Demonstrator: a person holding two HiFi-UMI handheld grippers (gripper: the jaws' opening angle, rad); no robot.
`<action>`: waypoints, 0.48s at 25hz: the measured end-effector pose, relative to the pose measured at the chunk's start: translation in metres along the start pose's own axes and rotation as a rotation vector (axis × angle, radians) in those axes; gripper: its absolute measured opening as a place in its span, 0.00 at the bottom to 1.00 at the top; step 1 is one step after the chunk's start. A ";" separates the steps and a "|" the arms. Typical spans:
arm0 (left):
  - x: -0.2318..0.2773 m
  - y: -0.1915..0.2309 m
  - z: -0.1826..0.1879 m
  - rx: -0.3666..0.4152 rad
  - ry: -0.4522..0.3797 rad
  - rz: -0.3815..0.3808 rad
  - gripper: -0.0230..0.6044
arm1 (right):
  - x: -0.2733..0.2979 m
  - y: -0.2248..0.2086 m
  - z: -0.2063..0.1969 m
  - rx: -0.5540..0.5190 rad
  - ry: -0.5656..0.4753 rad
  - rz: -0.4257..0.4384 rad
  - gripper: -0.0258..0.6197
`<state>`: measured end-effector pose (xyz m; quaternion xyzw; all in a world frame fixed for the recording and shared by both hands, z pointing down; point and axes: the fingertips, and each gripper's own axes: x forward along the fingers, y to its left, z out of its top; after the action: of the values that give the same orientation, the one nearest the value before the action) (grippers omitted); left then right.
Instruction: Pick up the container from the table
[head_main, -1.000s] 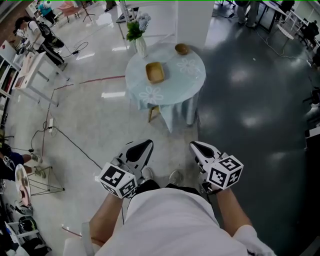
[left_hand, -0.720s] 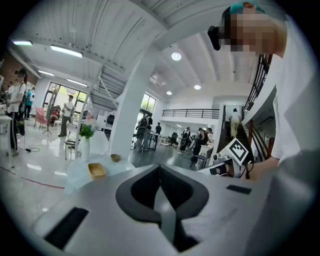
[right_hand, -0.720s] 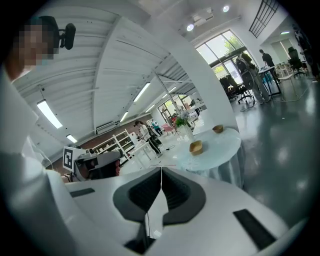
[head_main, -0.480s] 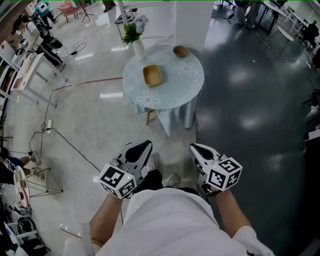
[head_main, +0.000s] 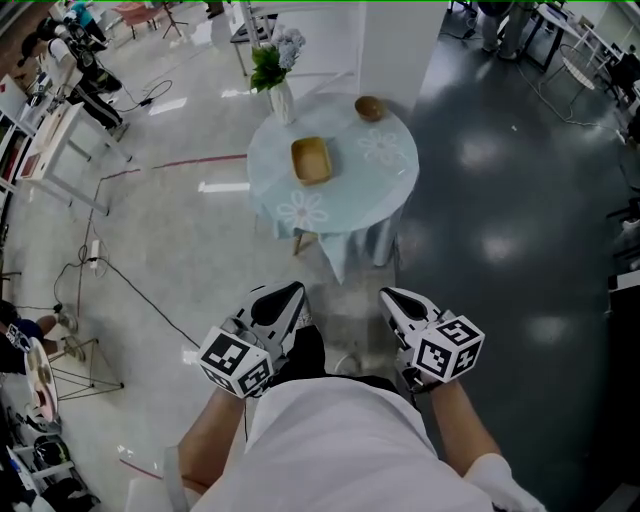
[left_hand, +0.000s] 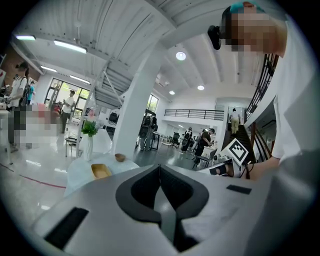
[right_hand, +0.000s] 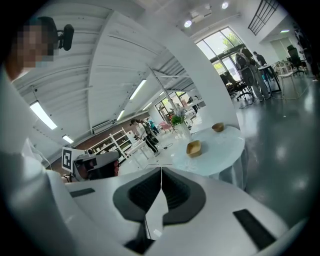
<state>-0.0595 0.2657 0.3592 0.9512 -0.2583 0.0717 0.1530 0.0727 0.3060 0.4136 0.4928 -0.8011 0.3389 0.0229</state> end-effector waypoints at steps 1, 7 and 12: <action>0.003 0.007 0.002 -0.003 0.001 -0.001 0.07 | 0.007 -0.002 0.003 0.003 0.002 -0.002 0.08; 0.023 0.056 0.010 -0.019 0.016 -0.013 0.07 | 0.053 -0.011 0.021 0.020 0.023 -0.012 0.08; 0.046 0.101 0.022 -0.032 0.025 -0.027 0.07 | 0.098 -0.021 0.042 0.030 0.040 -0.018 0.08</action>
<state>-0.0712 0.1540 0.3744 0.9509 -0.2448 0.0774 0.1726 0.0517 0.2004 0.4281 0.4934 -0.7908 0.3605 0.0346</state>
